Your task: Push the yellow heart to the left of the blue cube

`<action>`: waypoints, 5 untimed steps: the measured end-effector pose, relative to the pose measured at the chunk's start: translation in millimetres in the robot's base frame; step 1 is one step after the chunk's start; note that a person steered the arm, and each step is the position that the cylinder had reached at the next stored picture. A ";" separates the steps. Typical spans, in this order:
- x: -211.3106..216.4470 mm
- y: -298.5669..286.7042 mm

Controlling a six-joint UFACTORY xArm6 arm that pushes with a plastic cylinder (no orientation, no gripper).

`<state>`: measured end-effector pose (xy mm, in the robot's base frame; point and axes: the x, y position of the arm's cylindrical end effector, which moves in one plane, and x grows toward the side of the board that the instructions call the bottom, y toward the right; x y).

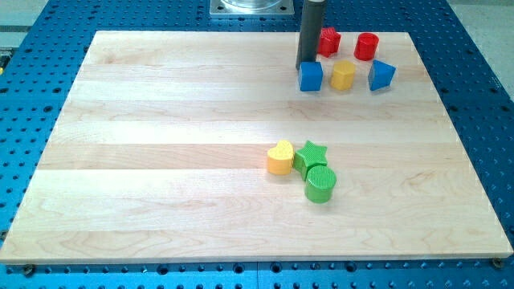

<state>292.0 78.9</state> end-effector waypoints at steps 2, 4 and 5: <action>39.1 -43.5; 65.2 13.7; 65.2 -2.0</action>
<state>357.2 76.9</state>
